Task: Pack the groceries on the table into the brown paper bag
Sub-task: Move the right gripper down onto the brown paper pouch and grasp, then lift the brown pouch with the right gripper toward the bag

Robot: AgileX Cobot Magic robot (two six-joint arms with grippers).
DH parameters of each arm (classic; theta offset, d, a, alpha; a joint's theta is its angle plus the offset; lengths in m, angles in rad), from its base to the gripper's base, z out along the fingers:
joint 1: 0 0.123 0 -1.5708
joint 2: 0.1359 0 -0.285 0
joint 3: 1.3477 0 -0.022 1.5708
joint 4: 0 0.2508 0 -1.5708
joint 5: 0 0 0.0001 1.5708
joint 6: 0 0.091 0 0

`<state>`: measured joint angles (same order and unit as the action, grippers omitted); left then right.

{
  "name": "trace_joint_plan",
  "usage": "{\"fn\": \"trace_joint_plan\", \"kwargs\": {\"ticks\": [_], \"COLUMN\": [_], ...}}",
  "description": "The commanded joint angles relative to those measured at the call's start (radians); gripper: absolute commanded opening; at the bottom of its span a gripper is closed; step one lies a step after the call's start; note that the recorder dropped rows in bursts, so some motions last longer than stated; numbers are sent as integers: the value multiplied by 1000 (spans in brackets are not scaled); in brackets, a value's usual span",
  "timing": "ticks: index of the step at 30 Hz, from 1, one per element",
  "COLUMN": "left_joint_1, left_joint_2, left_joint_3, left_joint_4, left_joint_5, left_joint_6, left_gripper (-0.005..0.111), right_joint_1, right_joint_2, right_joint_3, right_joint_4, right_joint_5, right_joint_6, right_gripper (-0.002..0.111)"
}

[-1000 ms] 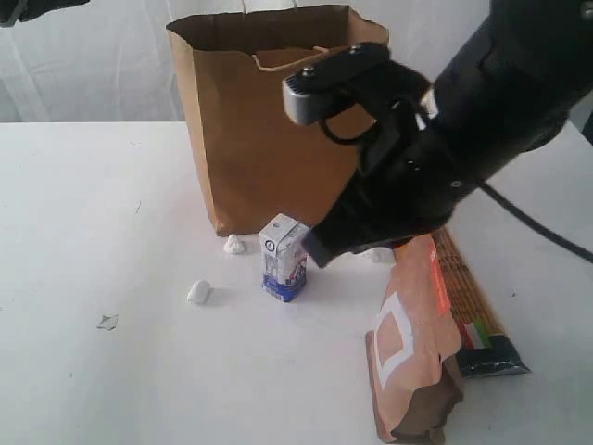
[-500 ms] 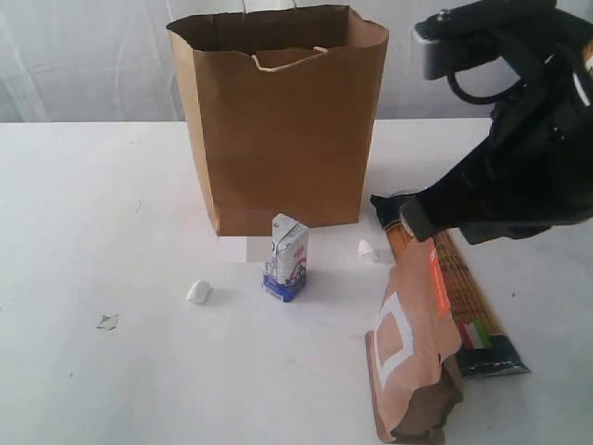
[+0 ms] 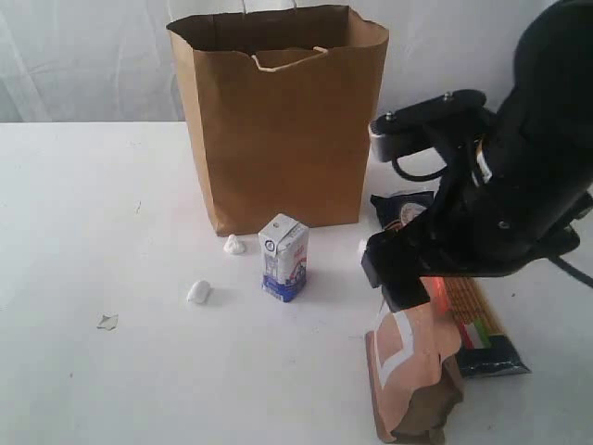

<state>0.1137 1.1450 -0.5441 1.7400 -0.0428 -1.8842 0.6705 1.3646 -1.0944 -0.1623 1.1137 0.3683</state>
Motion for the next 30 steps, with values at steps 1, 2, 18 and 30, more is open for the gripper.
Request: {"fn": "trace_joint_plan", "kwargs": {"ticks": [1,2,18,30], "left_joint_1": [1,1,1,1], "left_joint_2": [-53,-58,-87,-87], "left_joint_3": [99,113,176,176], "left_joint_4": [4,4,4,4], "left_joint_5": [-73,-90,-173,-173], "left_joint_6": [5,8,49,49], "left_gripper": [0,0,0,0], "right_joint_1": [-3,-3,-3,-3], "right_joint_2": [60,72,316,371], "right_joint_3": [4,4,4,4], "right_joint_4": [-14,-23,-1,133], "right_joint_5": [-31,-34,-69,-48], "right_joint_6": [36,36,24,-66], "right_gripper": [93,93,93,45]}}
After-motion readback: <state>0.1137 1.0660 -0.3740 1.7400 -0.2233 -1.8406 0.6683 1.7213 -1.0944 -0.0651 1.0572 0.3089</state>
